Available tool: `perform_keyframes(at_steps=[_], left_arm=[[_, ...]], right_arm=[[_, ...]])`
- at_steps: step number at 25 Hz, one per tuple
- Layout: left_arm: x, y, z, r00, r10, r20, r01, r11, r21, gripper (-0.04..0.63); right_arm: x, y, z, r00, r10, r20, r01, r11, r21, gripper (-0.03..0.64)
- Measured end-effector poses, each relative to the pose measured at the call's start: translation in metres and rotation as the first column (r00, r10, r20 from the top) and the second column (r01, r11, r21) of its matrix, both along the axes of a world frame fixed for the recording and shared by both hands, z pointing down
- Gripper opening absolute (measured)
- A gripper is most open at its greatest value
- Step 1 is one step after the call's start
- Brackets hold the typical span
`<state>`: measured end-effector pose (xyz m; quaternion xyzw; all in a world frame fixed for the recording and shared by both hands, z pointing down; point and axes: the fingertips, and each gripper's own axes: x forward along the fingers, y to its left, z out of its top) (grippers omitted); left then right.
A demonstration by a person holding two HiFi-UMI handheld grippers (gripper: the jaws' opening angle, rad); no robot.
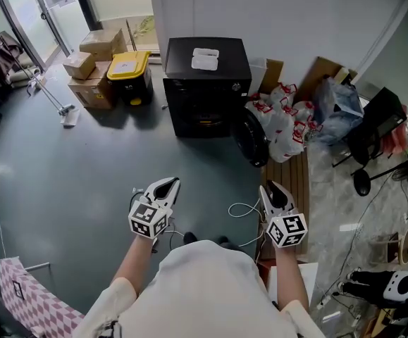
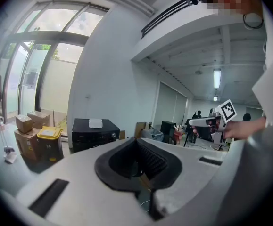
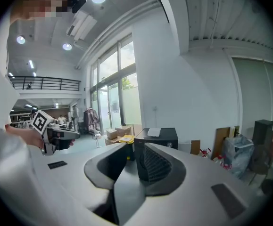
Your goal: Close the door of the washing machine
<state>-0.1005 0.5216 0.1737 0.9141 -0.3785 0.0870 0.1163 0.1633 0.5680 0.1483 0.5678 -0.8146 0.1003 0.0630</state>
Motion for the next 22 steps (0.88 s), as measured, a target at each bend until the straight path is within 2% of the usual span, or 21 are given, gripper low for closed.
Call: perform_keyframes(at_steps=[1, 22], left_arm=[[-0.001, -0.001, 0.001, 1.000, 0.003, -0.001, -0.003, 1.000, -0.002, 0.009], [-0.040, -0.018, 0.023, 0.999, 0.052, -0.011, -0.053, 0.998, -0.038, 0.009]], right_arm=[[-0.001, -0.001, 0.001, 1.000, 0.006, -0.002, -0.006, 1.000, -0.004, 0.135], [-0.037, -0.005, 0.023, 0.996, 0.090, -0.008, -0.090, 0.995, -0.046, 0.141]])
